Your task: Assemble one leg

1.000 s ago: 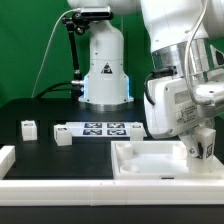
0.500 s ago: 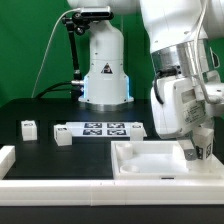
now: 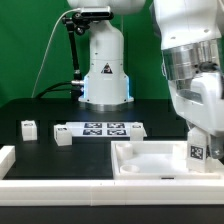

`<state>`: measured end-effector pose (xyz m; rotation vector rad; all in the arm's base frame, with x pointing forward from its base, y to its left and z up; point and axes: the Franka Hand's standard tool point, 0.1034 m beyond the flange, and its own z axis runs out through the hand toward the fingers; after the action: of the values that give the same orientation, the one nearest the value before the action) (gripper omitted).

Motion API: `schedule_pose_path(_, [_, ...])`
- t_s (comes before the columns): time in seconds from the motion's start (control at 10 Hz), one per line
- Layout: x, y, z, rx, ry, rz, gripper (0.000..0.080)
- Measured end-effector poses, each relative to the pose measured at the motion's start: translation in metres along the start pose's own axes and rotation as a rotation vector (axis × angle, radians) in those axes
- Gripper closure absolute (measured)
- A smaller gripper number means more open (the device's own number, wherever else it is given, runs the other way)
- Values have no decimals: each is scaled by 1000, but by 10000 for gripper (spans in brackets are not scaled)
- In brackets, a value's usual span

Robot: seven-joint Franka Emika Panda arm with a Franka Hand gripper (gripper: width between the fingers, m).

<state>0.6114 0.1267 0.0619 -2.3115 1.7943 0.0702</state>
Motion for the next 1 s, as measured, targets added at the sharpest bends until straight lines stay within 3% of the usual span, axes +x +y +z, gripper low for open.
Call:
schedule_pose_path(0.3, [1,-4,-3,-31,21,-407,151])
schedule_pose_path(0.7, [15,-4,-6,-39,26,-837,151])
schedule_pose_path(0.9, [16,-4,-6,-38,26,-815,173])
schedule_pose_path(1.0, [16,-4,-6,-38,26,-814,361])
